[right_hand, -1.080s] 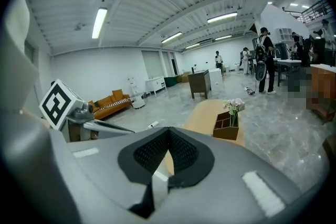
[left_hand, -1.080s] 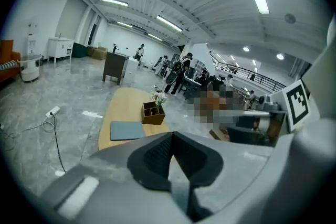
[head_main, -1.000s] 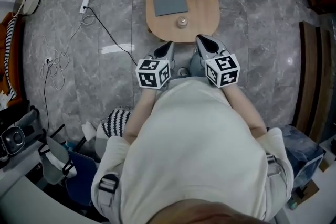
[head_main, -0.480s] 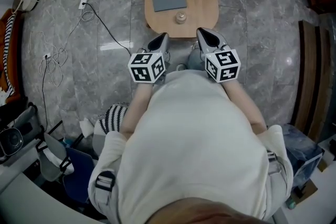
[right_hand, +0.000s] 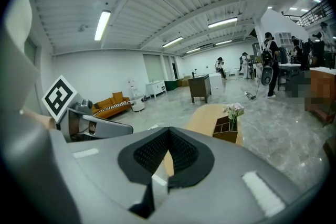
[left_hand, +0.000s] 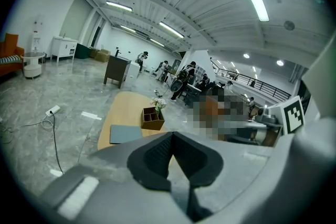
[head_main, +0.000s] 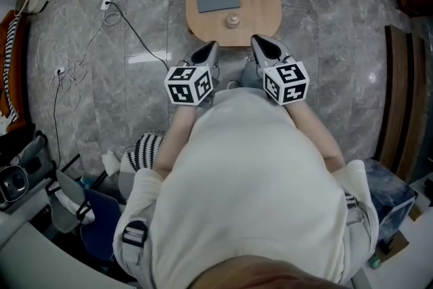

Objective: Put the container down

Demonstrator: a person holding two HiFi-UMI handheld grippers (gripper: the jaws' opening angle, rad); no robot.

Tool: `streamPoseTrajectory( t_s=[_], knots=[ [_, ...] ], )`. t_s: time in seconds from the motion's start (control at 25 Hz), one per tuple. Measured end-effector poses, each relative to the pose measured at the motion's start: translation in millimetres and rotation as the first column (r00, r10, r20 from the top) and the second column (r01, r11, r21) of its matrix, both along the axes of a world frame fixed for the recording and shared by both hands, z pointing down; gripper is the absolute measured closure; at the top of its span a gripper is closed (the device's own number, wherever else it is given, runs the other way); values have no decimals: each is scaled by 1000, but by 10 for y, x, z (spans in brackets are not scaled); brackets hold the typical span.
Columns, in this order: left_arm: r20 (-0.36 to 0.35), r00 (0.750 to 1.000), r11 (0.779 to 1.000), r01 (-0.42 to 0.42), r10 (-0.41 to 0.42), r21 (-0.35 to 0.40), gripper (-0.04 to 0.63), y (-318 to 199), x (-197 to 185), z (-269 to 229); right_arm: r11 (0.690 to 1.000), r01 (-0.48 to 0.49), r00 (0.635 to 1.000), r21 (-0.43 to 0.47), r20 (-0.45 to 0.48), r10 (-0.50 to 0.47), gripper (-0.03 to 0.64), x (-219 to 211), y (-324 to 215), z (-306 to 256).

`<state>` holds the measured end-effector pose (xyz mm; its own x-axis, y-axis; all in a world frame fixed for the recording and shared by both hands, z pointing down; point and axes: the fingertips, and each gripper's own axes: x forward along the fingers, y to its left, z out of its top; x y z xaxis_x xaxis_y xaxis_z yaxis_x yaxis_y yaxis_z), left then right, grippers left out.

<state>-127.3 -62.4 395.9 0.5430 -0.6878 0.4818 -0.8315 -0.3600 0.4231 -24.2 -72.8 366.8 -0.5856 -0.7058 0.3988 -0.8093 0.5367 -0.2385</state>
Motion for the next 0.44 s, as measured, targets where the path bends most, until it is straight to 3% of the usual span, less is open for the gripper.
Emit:
streamPoseTrajectory(
  t_s=[0.44],
  knots=[
    [4, 1000, 1000, -12, 12, -4, 594, 11, 47, 12, 1000, 9, 1000, -6, 2, -9, 618, 1, 13, 26]
  ],
)
